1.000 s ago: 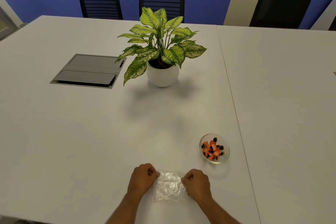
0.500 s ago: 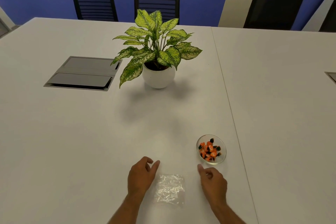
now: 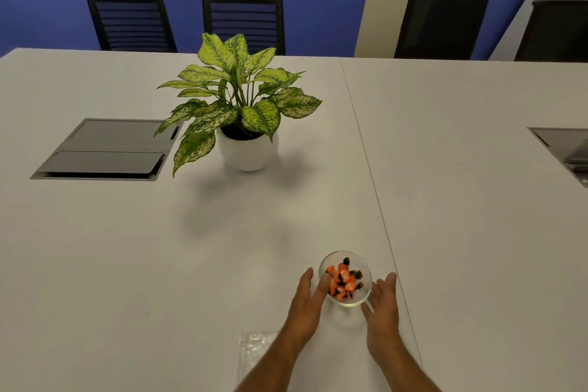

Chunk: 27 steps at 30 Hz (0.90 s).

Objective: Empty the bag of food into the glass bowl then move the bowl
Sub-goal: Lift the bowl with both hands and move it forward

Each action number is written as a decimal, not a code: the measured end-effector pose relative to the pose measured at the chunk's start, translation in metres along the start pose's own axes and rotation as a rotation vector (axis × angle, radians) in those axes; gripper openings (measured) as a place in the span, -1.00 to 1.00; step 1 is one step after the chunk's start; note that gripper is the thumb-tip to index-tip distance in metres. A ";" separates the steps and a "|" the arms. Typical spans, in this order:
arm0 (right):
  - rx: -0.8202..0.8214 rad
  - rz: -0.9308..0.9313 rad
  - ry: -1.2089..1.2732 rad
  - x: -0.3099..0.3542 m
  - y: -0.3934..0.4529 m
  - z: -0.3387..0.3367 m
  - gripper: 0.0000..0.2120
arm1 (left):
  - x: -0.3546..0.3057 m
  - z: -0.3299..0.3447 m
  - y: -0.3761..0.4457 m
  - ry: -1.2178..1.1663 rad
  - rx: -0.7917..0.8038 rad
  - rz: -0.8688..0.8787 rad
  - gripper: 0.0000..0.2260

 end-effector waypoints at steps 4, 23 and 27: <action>0.093 -0.009 0.008 0.003 0.003 0.014 0.00 | -0.012 0.017 0.003 -0.108 0.047 0.017 -0.35; 0.222 -0.055 0.003 0.058 0.055 0.075 -0.31 | -0.066 0.013 0.062 -0.324 -0.051 0.064 0.00; 0.284 -0.071 0.005 0.087 0.084 0.102 -0.33 | -0.110 0.010 0.088 -0.307 -0.033 0.114 -0.23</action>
Point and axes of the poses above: each hand's wrist, its own y-axis towards the middle knuckle, its own z-axis out of the palm, x = y × z, the point moved 10 cm from there along y, towards the middle knuckle, and after that the axes turned 3 degrees about x, right-handed, at the moved point
